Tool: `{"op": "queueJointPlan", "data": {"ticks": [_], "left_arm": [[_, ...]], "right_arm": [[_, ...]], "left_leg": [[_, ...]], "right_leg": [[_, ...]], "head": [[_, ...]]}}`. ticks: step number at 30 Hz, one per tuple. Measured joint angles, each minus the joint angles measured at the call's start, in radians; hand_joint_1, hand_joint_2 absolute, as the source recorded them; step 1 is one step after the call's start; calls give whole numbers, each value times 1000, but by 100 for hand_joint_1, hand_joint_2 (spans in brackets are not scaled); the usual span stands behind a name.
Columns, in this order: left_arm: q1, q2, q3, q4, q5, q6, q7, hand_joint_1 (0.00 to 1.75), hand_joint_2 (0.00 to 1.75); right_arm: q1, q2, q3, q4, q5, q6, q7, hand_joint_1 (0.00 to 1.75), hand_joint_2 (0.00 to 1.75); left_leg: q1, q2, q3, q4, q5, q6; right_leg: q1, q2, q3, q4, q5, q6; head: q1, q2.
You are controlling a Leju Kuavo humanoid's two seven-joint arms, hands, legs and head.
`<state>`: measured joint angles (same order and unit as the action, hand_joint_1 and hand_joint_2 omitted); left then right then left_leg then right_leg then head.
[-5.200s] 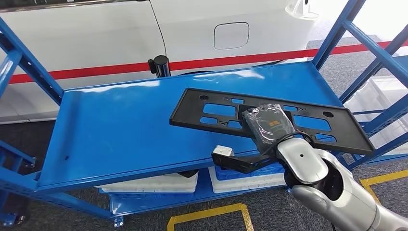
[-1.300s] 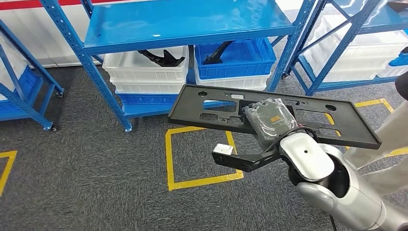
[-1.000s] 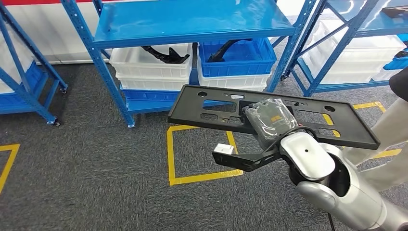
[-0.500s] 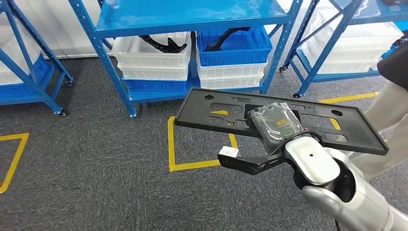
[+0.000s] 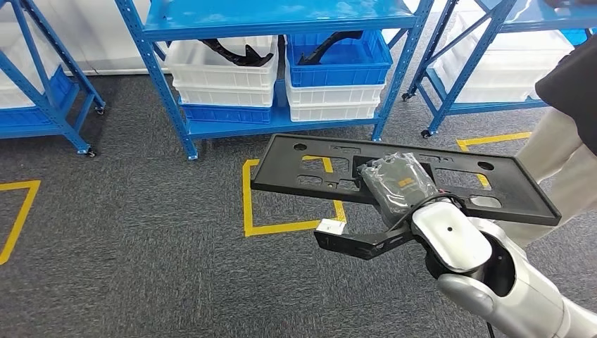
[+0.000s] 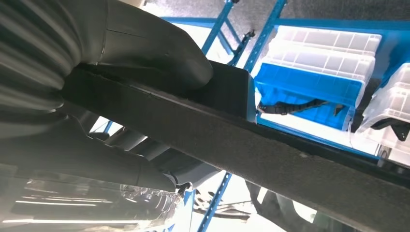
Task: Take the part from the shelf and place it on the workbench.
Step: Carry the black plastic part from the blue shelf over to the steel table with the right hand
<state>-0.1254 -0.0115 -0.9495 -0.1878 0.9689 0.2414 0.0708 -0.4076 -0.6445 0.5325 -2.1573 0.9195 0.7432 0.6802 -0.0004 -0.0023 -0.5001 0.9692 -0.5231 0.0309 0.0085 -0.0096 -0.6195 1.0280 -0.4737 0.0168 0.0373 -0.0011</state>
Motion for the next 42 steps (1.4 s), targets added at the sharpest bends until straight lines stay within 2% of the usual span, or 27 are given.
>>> {"op": "queueJointPlan", "data": {"ticks": [3, 4, 5, 6, 8, 9, 10, 11, 14, 21, 26, 28, 30, 32, 33, 34, 35, 36, 37, 38, 39, 40, 42], "left_arm": [[1, -2, 0, 0, 0, 1, 1, 0, 175], [2, -2, 0, 0, 0, 1, 1, 0, 175], [2, -2, 0, 0, 0, 1, 1, 0, 175], [3, -2, 0, 0, 0, 1, 1, 0, 175], [3, -3, 0, 0, 0, 1, 1, 0, 175], [2, -3, 0, 0, 0, 1, 1, 0, 175], [2, -3, 0, 0, 0, 1, 1, 0, 175], [2, -3, 0, 1, 0, 1, 1, 0, 175], [4, -3, 0, 1, 0, 1, 2, 0, 175], [4, -3, 0, 1, -1, 1, 3, 0, 175], [4, -2, 0, 1, -2, 1, 3, 0, 175], [4, -2, 0, 1, -1, 1, 4, 0, 175], [4, -2, 0, 1, -1, 1, 4, 0, 175], [4, -3, 0, 2, -1, 1, 5, 0, 175], [5, -3, 0, 2, -1, 1, 5, 0, 175], [6, -3, 0, 2, -1, 1, 5, 0, 175], [6, -4, 0, 2, -1, 1, 5, 0, 175], [7, -4, 0, 2, -1, 1, 5, 0, 175], [7, -5, 0, 2, -1, 1, 4, 0, 175], [5, -5, 0, 2, -1, 1, 4, 0, 175], [3, -5, 0, 2, -1, 1, 4, 0, 175], [2, -4, 0, 2, -1, 2, 3, 0, 175], [2, -5, 0, 2, 0, 2, 3, 0, 175]], "right_arm": [[0, -5, 2, 0, 0, 1, 0, 175, 175], [1, -5, 3, 0, 0, 1, 0, 175, 175], [2, -5, 4, 0, -1, 1, 0, 175, 175], [1, -5, 6, 0, -1, 1, 0, 175, 175], [0, -6, 7, 0, -1, 0, 0, 175, 175], [-2, -6, 7, 0, -1, -1, 0, 175, 175], [-4, -7, 7, 0, -1, -1, 0, 175, 175], [-6, -7, 7, 0, -1, -2, 0, 175, 175], [-6, -8, 8, 0, -1, -2, 0, 175, 175], [-6, -8, 8, 0, -1, -6, 0, 175, 175], [-8, -10, 9, 0, 1, -8, 0, 175, 175], [-11, -11, 8, -1, 3, -10, 0, 175, 175], [-13, -14, 8, -4, 6, -11, 0, 175, 175], [-12, -16, 9, -4, 8, -12, 0, 175, 175], [-11, -16, 9, -4, 8, -12, 0, 175, 175], [-9, -15, 9, -4, 8, -12, 0, 175, 175], [-9, -15, 9, -5, 8, -13, 0, 175, 175], [-10, -15, 9, -5, 8, -14, 0, 175, 175], [-10, -15, 9, -5, 8, -15, 0, 175, 175], [-9, -15, 10, -5, 8, -16, 0, 175, 175], [-9, -16, 10, -5, 8, -16, 0, 175, 175], [-9, -17, 10, -5, 7, -17, 0, 175, 175], [-10, -19, 10, -5, 7, -17, 0, 175, 175]], "left_leg": [[-1, 0, -18, 0, 16, 7], [-1, 0, -23, 0, 20, 6], [-2, 1, -28, 2, 23, 5], [-2, 1, -32, 4, 26, 4], [-2, 3, -38, 9, 28, -1], [-4, 5, -43, 13, 29, -4], [-6, 7, -49, 17, 30, -8], [-9, 9, -56, 21, 30, -6], [-13, 14, -64, 26, 29, 6], [-9, 11, -60, 20, 36, -7], [-13, 8, -63, 23, 31, -3], [-6, 5, -55, 6, 40, 0], [2, 0, -44, -11, 48, 1], [3, -8, -41, -12, 48, 1], [3, -13, -40, -12, 47, 1], [4, -20, -39, -11, 45, -1], [6, -27, -36, -9, 43, -5], [9, -36, -33, -6, 39, -10], [12, -45, -32, -2, 34, -17], [14, -54, -34, 5, 29, -23], [15, -62, -40, 10, 26, -30], [17, -71, -47, 14, 25, -36], [19, -91, -58, 18, 28, -46]], "right_leg": [[-10, 4, -58, 174, -108, 18], [-12, 4, -66, 218, -126, 22], [-13, 4, -60, 229, -126, 24], [-15, 4, -37, 201, -107, 25], [-17, 4, 41, 72, -51, 21], [-17, 5, 73, 11, -33, 16], [-16, 5, 91, -30, -27, 11], [-15, 5, 95, -46, -31, 7], [-15, 7, 89, -52, -33, 2], [-11, 7, 90, -50, -34, -4], [-15, 3, 91, -53, -32, -1], [-15, 1, 91, -51, -39, 3], [-16, 3, 64, 12, -78, 11], [-21, 5, -1, 143, -137, 22], [-24, 6, -31, 197, -152, 27], [-28, 6, -47, 219, -147, 32], [-32, 8, -44, 202, -121, 36], [-36, 13, -23, 147, -79, 40], [-41, 32, 6, 80, -41, 44], [-46, 56, 33, 19, -15, 46], [-48, 74, 51, -20, -4, 45], [-49, 86, 57, -35, -8, 41], [-46, 70, 55, -33, -13, 25]], "head": [[12, 0], [15, 0], [17, 0], [20, 0], [24, 0], [24, 0], [25, 0], [24, 0], [17, 0], [12, 0], [8, 0], [6, 0], [12, 0], [21, 0], [24, 0], [26, 0], [26, 0], [27, 0], [27, 0], [28, 0], [29, 0], [27, 0], [25, 0]]}}
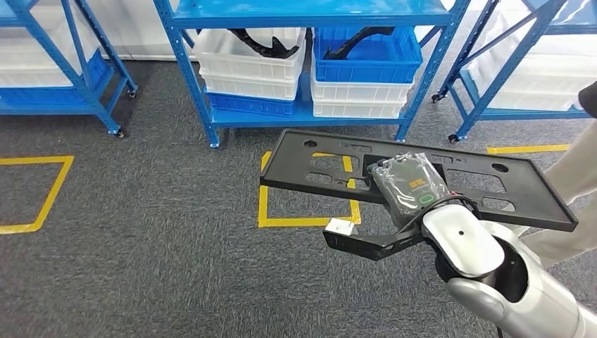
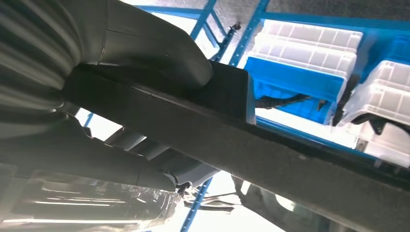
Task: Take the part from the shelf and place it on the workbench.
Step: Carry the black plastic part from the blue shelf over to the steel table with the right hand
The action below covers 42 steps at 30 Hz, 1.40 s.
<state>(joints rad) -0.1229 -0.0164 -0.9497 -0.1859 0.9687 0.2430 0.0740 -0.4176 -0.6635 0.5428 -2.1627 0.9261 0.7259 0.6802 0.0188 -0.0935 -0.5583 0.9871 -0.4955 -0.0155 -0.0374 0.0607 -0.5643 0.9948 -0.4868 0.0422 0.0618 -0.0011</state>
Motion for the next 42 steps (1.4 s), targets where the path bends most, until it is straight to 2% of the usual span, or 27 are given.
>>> {"op": "queueJointPlan", "data": {"ticks": [2, 4, 6, 7, 8, 9, 10, 11, 13, 14, 16, 18, 20, 22, 23, 24, 26, 27, 29, 30, 31, 33, 35, 37, 38, 40, 42], "left_arm": [[1, 0, 0, 0, 0, 0, 0, 0, 175], [0, 0, 0, 0, 0, 0, 0, 0, 175], [-2, 0, 0, 0, 0, 0, 0, 0, 175], [-2, 0, 0, 0, 1, 0, -1, 0, 175], [-2, 0, 0, 0, 1, 0, -1, 0, 175], [-2, 0, 0, 0, 1, 0, -1, 0, 175], [-1, 0, 0, 0, 1, 1, 0, 0, 175], [0, 0, 0, 0, 1, 1, 1, 0, 175], [0, 0, 0, 0, 1, 2, 2, 0, 175], [-1, 0, 0, 0, 1, 3, 2, 0, 175], [-2, 0, 0, 0, 0, 4, 2, 0, 175], [-3, 0, 0, 0, 0, 5, 2, 0, 175], [-4, -2, 0, 0, 0, 6, 2, 0, 175], [-3, -3, 0, 0, 0, 6, 2, 0, 175], [-2, -3, 0, 0, 0, 6, 2, 0, 175], [-1, -3, 0, 1, 0, 6, 2, 0, 175], [0, -3, 0, 1, 0, 6, 2, 0, 175], [0, -4, 0, 1, 0, 6, 2, 0, 175], [0, -5, 0, 1, 0, 6, 2, 0, 175], [0, -5, 0, 1, -1, 6, 2, 0, 175], [1, -4, 0, 1, -1, 6, 2, 0, 175], [1, -3, 0, 1, -1, 6, 3, 0, 175], [0, -3, 0, 1, -2, 6, 3, 0, 175], [-2, -2, 0, 1, -2, 6, 3, 0, 175], [-3, -2, 0, 1, -1, 6, 2, 0, 175], [-4, -1, 0, 1, -1, 6, 2, 0, 175], [-3, -3, 0, 1, -1, 6, 3, 0, 175]], "right_arm": [[-2, -1, 0, -1, 0, -1, 0, 175, 175], [-3, -2, -1, -2, 1, -2, 0, 175, 175], [-2, -2, 0, -2, 2, -2, 0, 175, 175], [-1, -2, 1, -2, 2, -2, 0, 175, 175], [-1, -2, 3, -2, 2, -2, 0, 175, 175], [-1, -1, 4, -2, 3, -2, 0, 175, 175], [-1, -1, 5, -3, 3, -2, 0, 175, 175], [-1, -1, 6, -3, 4, -3, 0, 175, 175], [-1, -2, 6, -3, 5, -3, 0, 175, 175], [-1, -2, 6, -3, 5, -3, 0, 175, 175], [-3, -2, 6, -3, 5, -3, 0, 175, 175], [-4, -5, 6, -3, 6, -3, 0, 175, 175], [-2, -9, 6, -3, 6, -3, 0, 175, 175], [0, -11, 7, -2, 5, -3, 0, 175, 175], [1, -11, 7, -2, 5, -3, 0, 175, 175], [0, -11, 7, -2, 5, -3, 0, 175, 175], [-2, -11, 7, -2, 5, -2, 0, 175, 175], [-3, -11, 7, -3, 5, -3, 0, 175, 175], [-7, -12, 7, -3, 4, -3, 0, 175, 175], [-8, -12, 7, -3, 4, -3, 0, 175, 175], [-11, -12, 7, -3, 3, -3, 0, 175, 175], [-13, -11, 7, -3, 3, -3, 0, 175, 175], [-13, -10, 8, -3, 4, -3, 0, 175, 175], [-12, -9, 10, -2, 3, -3, 0, 175, 175], [-12, -8, 12, -2, 3, -3, 0, 175, 175], [-11, -7, 15, -2, 3, -3, 0, 175, 175], [-11, -6, 15, -3, 3, -3, 0, 175, 175]], "left_leg": [[-2, 35, -16, 27, -15, -9], [-6, 94, -70, 127, -63, -14], [-5, 103, -147, 260, -108, -14], [-5, 101, -171, 295, -108, -13], [-5, 101, -174, 292, -89, -10], [-6, 106, -156, 250, -55, -5], [-10, 125, -124, 183, -14, 2], [-19, 160, -93, 121, 13, 9], [-34, 210, -59, 46, 28, 24], [-40, 213, -58, 40, 22, 28], [-37, 179, -59, 33, 24, 37], [-32, 141, -55, 28, 28, 46], [-30, 104, -52, 27, 30, 53], [-32, 66, -50, 27, 31, 56], [-33, 48, -48, 28, 30, 57], [-33, 31, -44, 28, 30, 57], [-33, 3, -38, 28, 29, 56], [-33, -7, -38, 29, 28, 54], [-29, -24, -47, 29, 30, 46], [-27, -32, -51, 28, 32, 40], [-27, -25, -54, 29, 31, 35], [-32, 40, -70, 60, 8, 24], [-27, 101, -126, 166, -48, 11], [-14, 100, -188, 277, -86, -1], [-10, 99, -197, 292, -81, -7], [-3, 115, -155, 215, -25, -16], [-7, 178, -91, 98, 18, -18]], "right_leg": [[1, -26, 4, -1, -2, -15], [5, -56, 10, -2, -6, -29], [12, -86, 13, -2, -11, -37], [15, -100, 15, -2, -14, -40], [18, -114, 18, -1, -17, -41], [20, -126, 24, -1, -21, -41], [22, -137, 31, -1, -26, -40], [25, -147, 36, -1, -31, -36], [31, -168, 43, 0, -40, -28], [34, -182, 45, 0, -42, -23], [33, -200, 52, 0, -52, -13], [28, -150, 37, 46, -88, -4], [25, -83, -22, 170, -149, -2], [27, -65, -86, 280, -177, -4], [28, -62, -98, 288, -161, -6], [29, -58, -92, 256, -124, -10], [28, -24, -48, 130, -36, -21], [28, -3, -28, 73, -8, -27], [29, 17, -8, 20, 1, -35], [30, 9, -5, 9, 0, -37], [29, -2, -1, 1, 1, -41], [26, -24, 9, -14, 6, -49], [25, -49, 16, -20, 6, -54], [24, -77, 17, -19, 3, -53], [23, -92, 18, -17, 0, -50], [18, -118, 22, -11, -8, -41], [20, -140, 25, -1, -20, -28]], "head": [[-8, 0], [-19, 0], [-26, 0], [-27, 0], [-28, 0], [-28, 0], [-28, 0], [-29, 0], [-29, 0], [-29, 0], [-25, 0], [-21, 0], [-11, 0], [-2, 0], [2, 0], [4, 0], [5, 0], [4, 0], [5, 0], [6, 0], [8, 0], [1, 0], [-10, 0], [-18, 0], [-20, 0], [-23, 0], [-28, 0]]}}
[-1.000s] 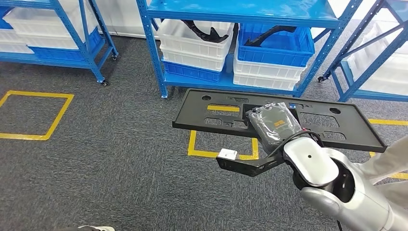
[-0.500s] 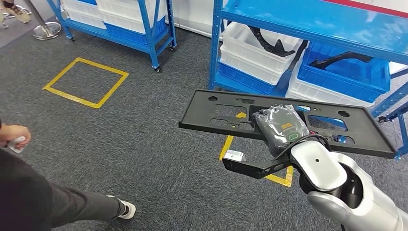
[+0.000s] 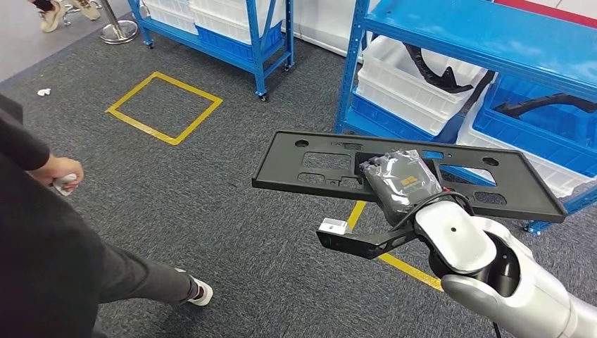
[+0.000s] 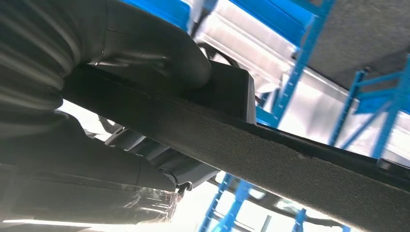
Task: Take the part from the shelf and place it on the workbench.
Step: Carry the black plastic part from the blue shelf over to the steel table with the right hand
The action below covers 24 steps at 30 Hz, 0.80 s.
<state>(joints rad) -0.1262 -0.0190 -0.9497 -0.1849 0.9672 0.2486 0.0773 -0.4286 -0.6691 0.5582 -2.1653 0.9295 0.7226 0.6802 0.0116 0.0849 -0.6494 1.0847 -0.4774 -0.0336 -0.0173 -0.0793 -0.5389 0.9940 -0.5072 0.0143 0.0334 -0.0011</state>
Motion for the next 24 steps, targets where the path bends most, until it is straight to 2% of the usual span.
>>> {"op": "queueJointPlan", "data": {"ticks": [1, 2, 4, 5, 6, 7, 8, 9, 10, 11, 12, 13, 14, 15, 16, 17, 19, 20, 22, 23, 24], "left_arm": [[0, -1, 0, 0, 0, 0, 0, 0, 175], [0, -1, 0, 0, 0, 0, 1, 0, 175], [1, -1, 0, 0, 0, 0, 1, 0, 175], [1, -1, 0, 0, 0, 0, 1, 0, 175], [1, 0, 0, 0, 0, 0, 1, 0, 175], [0, 0, 0, 0, 0, 0, 1, 0, 175], [-1, 0, 0, 0, 0, 0, 0, 0, 175], [-1, -1, 0, 0, 0, 0, 0, 0, 175], [-1, -1, 0, 0, 0, 0, 0, 0, 175], [0, -1, 0, 0, 0, 0, 0, 0, 175], [0, -1, 0, 0, 0, 0, 1, 0, 175], [1, 0, 0, 0, 0, 0, 1, 0, 175], [1, -1, 0, 0, 0, 0, 1, 0, 175], [1, -1, 0, 0, 0, 0, 1, 0, 175], [0, -2, 0, 0, 0, 0, 1, 0, 175], [0, -2, 0, 0, 0, 0, 1, 0, 175], [2, -3, 0, 0, 0, 0, 1, 0, 175], [2, -3, 0, 0, 0, 0, 1, 0, 175], [2, -2, 0, 0, 0, 0, 1, 0, 175], [1, -2, 0, 0, 0, 0, 1, 0, 175], [1, -2, 0, 0, 0, 0, 1, 0, 175]], "right_arm": [[0, 0, 0, 0, 0, 0, 0, 175, 175], [-1, 0, 0, 0, 0, 0, 0, 175, 175], [-1, 0, 0, 0, 0, 0, 0, 175, 175], [-1, 0, 0, 0, 0, -1, 0, 175, 175], [-1, 0, 0, 0, 0, -1, 0, 175, 175], [-1, -1, 0, 0, 1, -1, 0, 175, 175], [0, -2, 0, 0, 1, -2, 0, 175, 175], [2, -4, 0, 0, 1, -2, 0, 175, 175], [4, -4, 0, 0, 1, -2, 0, 175, 175], [6, -5, 1, 0, 1, -2, 0, 175, 175], [8, -5, 1, 1, 1, -2, 0, 175, 175], [8, -5, 1, 1, 1, -2, 0, 175, 175], [7, -5, 1, 0, 1, -2, 0, 175, 175], [7, -5, 0, 0, 1, -2, 0, 175, 175], [6, -5, 0, 0, 1, -2, 0, 175, 175], [6, -6, 0, 0, 2, -2, 0, 175, 175], [5, -7, 0, 0, 2, -2, 0, 175, 175], [4, -6, 0, 0, 2, -2, 0, 175, 175], [4, -5, 0, -1, 2, -3, 0, 175, 175], [4, -5, 0, -1, 2, -3, 0, 175, 175], [5, -4, 0, -1, 2, -3, 0, 175, 175]], "left_leg": [[-4, 24, 17, -34, 7, 6], [-8, 36, 20, -46, 3, 14], [-10, 9, 16, -47, 4, 33], [-10, -7, 16, -47, 6, 39], [-9, -22, 16, -48, 7, 45], [-9, -38, 17, -49, 9, 51], [-10, -53, 17, -49, 9, 55], [-13, -69, 17, -49, 10, 59], [-15, -86, 17, -49, 11, 62], [-19, -104, 18, -49, 11, 64], [-21, -121, 19, -48, 12, 65], [-23, -138, 22, -48, 12, 66], [-23, -154, 24, -48, 13, 66], [-24, -168, 24, -47, 13, 65], [-23, -180, 22, -47, 14, 62], [-22, -191, 18, -46, 17, 58], [-17, -210, 10, -48, 23, 46], [-18, -196, 6, -45, 21, 41], [-22, -129, -16, 0, -12, 32], [-20, -92, -41, 52, -43, 27], [-16, -77, -73, 116, -76, 21]], "right_leg": [[3, -10, 2, 4, -5, 6], [6, -20, 4, 6, -9, 11], [6, -41, 9, 4, -15, 19], [3, -32, 10, 8, -24, 24], [0, -11, 3, 29, -42, 27], [-2, 17, -15, 72, -70, 29], [-2, 48, -43, 135, -104, 27], [0, 64, -79, 208, -135, 24], [2, 71, -111, 269, -154, 20], [3, 75, -130, 299, -153, 15], [4, 78, -133, 292, -133, 9], [6, 85, -117, 248, -95, 2], [8, 102, -92, 181, -52, -5], [9, 125, -66, 118, -21, -12], [10, 144, -45, 67, -3, -15], [10, 156, -34, 39, 2, -17], [12, 144, -28, 22, 1, -16], [12, 132, -25, 17, 4, -18], [11, 108, -17, 3, 11, -23], [12, 95, -14, 0, 13, -25], [12, 82, -13, -1, 12, -27]], "head": [[-1, 0], [0, 0], [5, 0], [7, 0], [10, 0], [14, 0], [18, 0], [24, 0], [29, 0], [33, 0], [36, 0], [37, 0], [38, 0], [37, 0], [36, 0], [35, 0], [35, 0], [34, 0], [28, 0], [24, 0], [20, 0]]}}
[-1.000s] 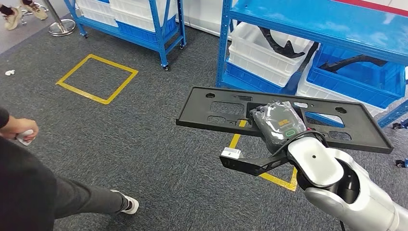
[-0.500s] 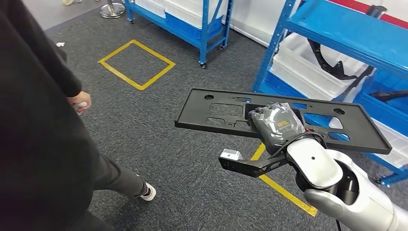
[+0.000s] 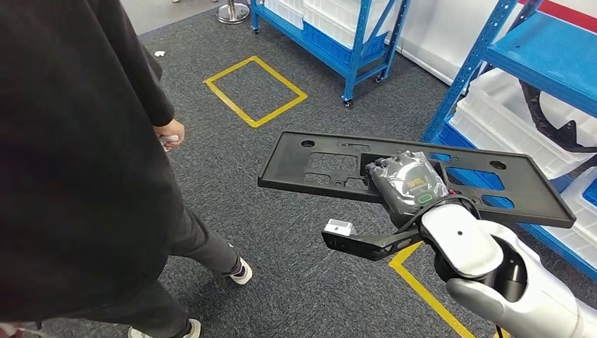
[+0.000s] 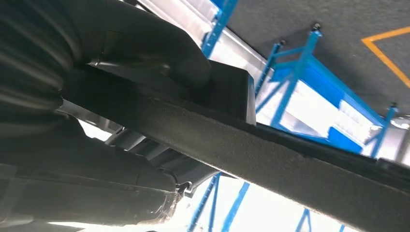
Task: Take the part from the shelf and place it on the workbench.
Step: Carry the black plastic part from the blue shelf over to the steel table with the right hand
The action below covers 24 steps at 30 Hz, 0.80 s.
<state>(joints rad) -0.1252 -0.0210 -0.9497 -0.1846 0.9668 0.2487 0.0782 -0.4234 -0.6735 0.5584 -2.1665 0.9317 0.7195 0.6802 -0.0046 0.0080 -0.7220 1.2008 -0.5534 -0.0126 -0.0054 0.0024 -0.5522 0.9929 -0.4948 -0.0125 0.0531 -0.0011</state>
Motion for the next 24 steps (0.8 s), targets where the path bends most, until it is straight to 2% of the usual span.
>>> {"op": "queueJointPlan", "data": {"ticks": [1, 2, 3, 4, 5, 6, 7, 8, 9, 10, 11, 13, 15, 16, 17, 18, 19, 21, 22, 23, 24], "left_arm": [[-1, 0, 0, 0, 0, 0, 0, 0, 175], [-1, 1, 0, 0, 0, 0, -1, 0, 175], [-2, 1, 0, 0, 0, 0, -1, 0, 175], [-2, 2, 0, 0, 0, 0, -1, 0, 175], [-2, 2, 0, 0, 0, 0, 0, 0, 175], [-1, 2, 0, 0, 0, 0, 0, 0, 175], [-1, 1, 0, 0, 0, 0, 1, 0, 175], [-1, 1, 0, 0, -1, 0, 2, 0, 175], [-1, 1, 0, 0, -1, 0, 2, 0, 175], [0, 1, 0, 0, -1, 0, 3, 0, 175], [0, 2, 0, 0, -1, 0, 3, 0, 175], [0, 2, 0, 0, -1, 0, 4, 0, 175], [-2, 2, 0, 0, -2, 0, 3, 0, 175], [-3, 2, 0, 0, -2, 0, 2, 0, 175], [-2, 2, 0, 0, -3, 0, 2, 0, 175], [-2, 2, 0, 0, -4, 0, 2, 0, 175], [-2, 1, 0, 0, -4, 0, 2, 0, 175], [-1, 1, 0, 0, -4, 0, 2, 0, 175], [-1, 0, 0, 0, -5, 0, 2, 0, 175], [-1, -1, 0, 0, -5, 0, 1, 0, 175], [-1, -1, 0, 0, -6, 0, 0, 0, 175]], "right_arm": [[1, 0, 1, 0, 0, 0, 0, 175, 175], [2, 1, 2, 1, 0, 0, 0, 175, 175], [2, 1, 3, 1, 0, 0, 0, 175, 175], [2, 1, 5, 1, 0, 0, 0, 175, 175], [2, 1, 5, 1, 0, 0, 0, 175, 175], [2, 2, 6, 1, 0, 0, 0, 175, 175], [2, 2, 6, 1, 0, 1, 0, 175, 175], [2, 3, 5, 0, 1, 1, 0, 175, 175], [2, 3, 5, 0, 1, 1, 0, 175, 175], [3, 3, 5, 0, 1, 2, 0, 175, 175], [4, 3, 5, -1, 1, 2, 0, 175, 175], [6, 2, 3, -3, -1, 1, 0, 175, 175], [11, -1, 1, -5, -3, -2, 0, 175, 175], [16, -2, -1, -6, -4, -3, 0, 175, 175], [21, -3, -1, -7, -5, -3, 0, 175, 175], [27, -3, -2, -7, -6, -4, 0, 175, 175], [31, -4, -3, -9, -6, -4, 0, 175, 175], [36, -5, -9, -15, -3, -4, 0, 175, 175], [37, -5, -12, -19, -2, -4, 0, 175, 175], [38, -6, -16, -23, -1, -5, 0, 175, 175], [39, -6, -18, -26, -1, -6, 0, 175, 175]], "left_leg": [[5, 0, -29, 60, -24, -5], [9, -3, -46, 98, -33, -10], [12, -4, -44, 98, -23, -15], [15, 2, -20, 60, 3, -18], [18, 20, 19, -6, 35, -21], [15, 50, 55, -71, 57, -22], [12, 74, 82, -122, 71, -17], [8, 91, 95, -150, 74, -9], [3, 93, 95, -155, 71, 0], [3, 79, 94, -157, 72, 11], [3, 68, 94, -158, 74, 18], [5, 45, 96, -160, 76, 31], [2, 25, 97, -161, 77, 40], [-1, 14, 98, -161, 77, 43], [-4, 3, 99, -161, 77, 45], [-7, -7, 100, -160, 77, 47], [-10, -17, 102, -160, 77, 48], [-12, -32, 107, -160, 76, 48], [-14, -38, 108, -160, 76, 48], [-15, -41, 107, -158, 74, 49], [-16, -42, 105, -157, 73, 51]], "right_leg": [[-1, -15, 0, 0, -1, 0], [-1, -29, 1, 1, -2, 1], [-2, -44, 2, 1, -4, 3], [-3, -57, 3, 2, -6, 7], [-4, -70, 6, 3, -9, 11], [-2, -80, 8, 6, -14, 18], [0, -89, 9, 9, -18, 24], [3, -98, 11, 12, -22, 29], [4, -107, 12, 12, -24, 33], [4, -117, 14, 11, -25, 36], [1, -114, 16, 12, -30, 41], [-6, -72, 2, 53, -64, 49], [-8, -22, -52, 172, -129, 50], [-7, -12, -87, 242, -156, 48], [-6, -9, -114, 291, -168, 45], [-4, -7, -126, 307, -160, 39], [-1, -7, -120, 284, -132, 32], [9, -4, -69, 160, -54, 14], [14, -3, -43, 98, -28, 6], [17, -2, -24, 53, -15, 6], [18, 0, -15, 30, -14, 12]], "head": [[-3, 0], [-6, 0], [-10, 0], [-12, 0], [-14, 0], [-17, 0], [-17, 0], [-17, 0], [-16, 0], [-14, 0], [-11, 0], [-7, 0], [3, 0], [9, 0], [14, 0], [17, 0], [19, 0], [20, 0], [19, 0], [19, 0], [18, 0]]}}
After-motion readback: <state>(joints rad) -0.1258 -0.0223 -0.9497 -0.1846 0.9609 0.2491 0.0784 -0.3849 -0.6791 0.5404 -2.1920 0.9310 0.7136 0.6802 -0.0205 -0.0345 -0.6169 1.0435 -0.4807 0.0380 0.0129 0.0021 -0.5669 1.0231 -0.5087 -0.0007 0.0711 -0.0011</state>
